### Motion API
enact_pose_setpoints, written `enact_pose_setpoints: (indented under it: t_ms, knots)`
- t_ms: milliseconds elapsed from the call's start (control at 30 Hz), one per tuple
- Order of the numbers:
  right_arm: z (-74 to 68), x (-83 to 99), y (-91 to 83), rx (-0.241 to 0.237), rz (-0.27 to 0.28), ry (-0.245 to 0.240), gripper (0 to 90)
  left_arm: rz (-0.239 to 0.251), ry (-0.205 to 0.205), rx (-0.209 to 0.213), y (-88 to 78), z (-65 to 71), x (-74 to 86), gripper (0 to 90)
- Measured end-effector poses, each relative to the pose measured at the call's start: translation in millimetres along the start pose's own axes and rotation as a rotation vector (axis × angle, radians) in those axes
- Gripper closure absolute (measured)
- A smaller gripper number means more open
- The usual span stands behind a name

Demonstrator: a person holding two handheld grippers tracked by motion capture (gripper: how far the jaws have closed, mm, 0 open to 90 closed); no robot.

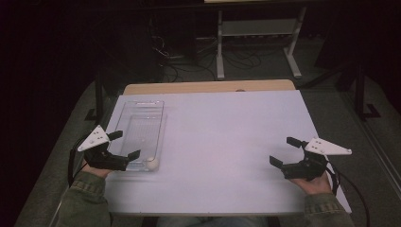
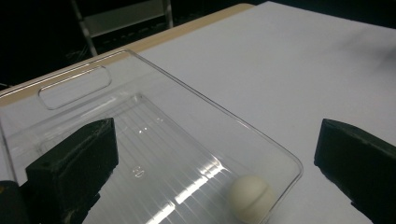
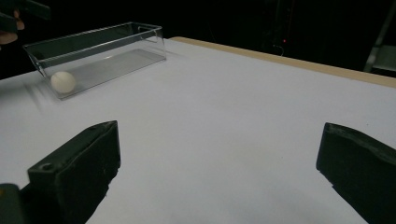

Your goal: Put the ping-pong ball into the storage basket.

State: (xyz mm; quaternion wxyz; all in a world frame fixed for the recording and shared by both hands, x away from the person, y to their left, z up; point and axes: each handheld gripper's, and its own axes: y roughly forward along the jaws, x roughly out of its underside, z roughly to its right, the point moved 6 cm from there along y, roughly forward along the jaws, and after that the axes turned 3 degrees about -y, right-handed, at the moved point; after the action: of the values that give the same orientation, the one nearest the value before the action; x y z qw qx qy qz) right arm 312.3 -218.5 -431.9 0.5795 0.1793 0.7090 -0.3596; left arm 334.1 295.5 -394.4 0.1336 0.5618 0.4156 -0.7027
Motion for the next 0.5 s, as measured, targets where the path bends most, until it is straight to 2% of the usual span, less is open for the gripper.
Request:
enact_pose_setpoints:
  t_ms: [233, 500]
  knots:
    - [0.0, -0.3, -0.1, -0.001, 0.004, -0.001, 0.0, 0.071, -0.019, -0.024, -4.9, 0.6, 4.4, 0.0]
    - [-0.6, 0.0, 0.2, -0.003, -0.001, -0.002, 0.0, 0.117, -0.045, -0.037, -4.5, -2.2, 14.0, 0.0]
